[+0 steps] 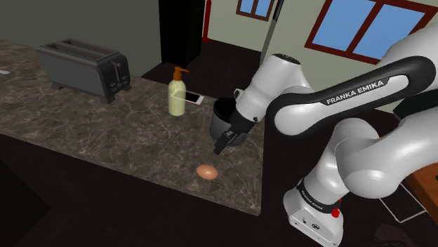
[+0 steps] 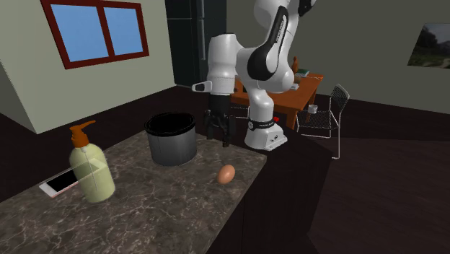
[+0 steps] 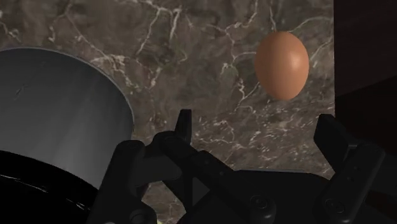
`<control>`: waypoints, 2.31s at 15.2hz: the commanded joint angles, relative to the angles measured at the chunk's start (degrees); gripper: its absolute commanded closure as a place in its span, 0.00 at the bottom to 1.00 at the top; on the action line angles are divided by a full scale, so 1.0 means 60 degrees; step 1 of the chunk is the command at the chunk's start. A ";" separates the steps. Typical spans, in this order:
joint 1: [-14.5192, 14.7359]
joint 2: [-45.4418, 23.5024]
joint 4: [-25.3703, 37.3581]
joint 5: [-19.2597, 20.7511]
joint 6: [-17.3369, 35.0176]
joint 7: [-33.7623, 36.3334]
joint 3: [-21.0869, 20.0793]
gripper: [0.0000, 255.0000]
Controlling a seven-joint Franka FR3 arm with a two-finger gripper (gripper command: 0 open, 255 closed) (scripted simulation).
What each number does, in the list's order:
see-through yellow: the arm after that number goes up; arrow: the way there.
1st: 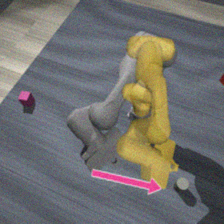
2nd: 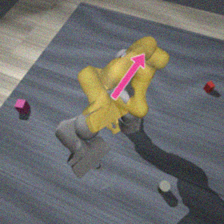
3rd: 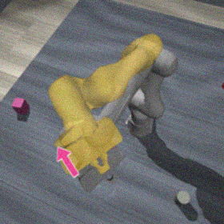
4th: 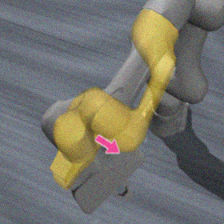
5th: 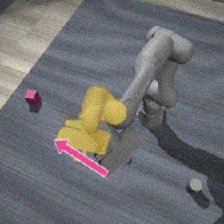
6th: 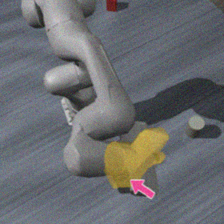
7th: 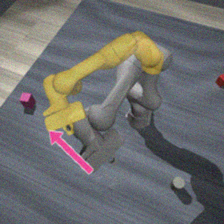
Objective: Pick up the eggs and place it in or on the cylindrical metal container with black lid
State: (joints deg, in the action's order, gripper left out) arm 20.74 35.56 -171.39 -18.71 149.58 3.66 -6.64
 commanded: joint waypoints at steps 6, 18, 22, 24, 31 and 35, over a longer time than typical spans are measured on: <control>0.2361 -0.2860 -0.0071 -0.2041 0.3348 -0.0720 0.0405 0.00; 0.4704 -0.4611 0.0544 -0.4621 0.4616 -0.2799 0.2088 0.00; 0.4704 -0.4611 0.0544 -0.4622 0.4617 -0.2800 0.2089 1.00; 0.4705 -0.4612 0.0545 -0.4622 0.4617 -0.2800 0.2089 1.00; 0.4201 -0.4366 0.0430 -0.3857 0.4460 -0.2173 0.1744 1.00; 0.2729 -0.3453 0.0234 -0.2206 0.3668 -0.0806 0.0655 1.00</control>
State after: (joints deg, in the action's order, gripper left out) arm 38.95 13.71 -169.91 -34.16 172.79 -2.90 -1.47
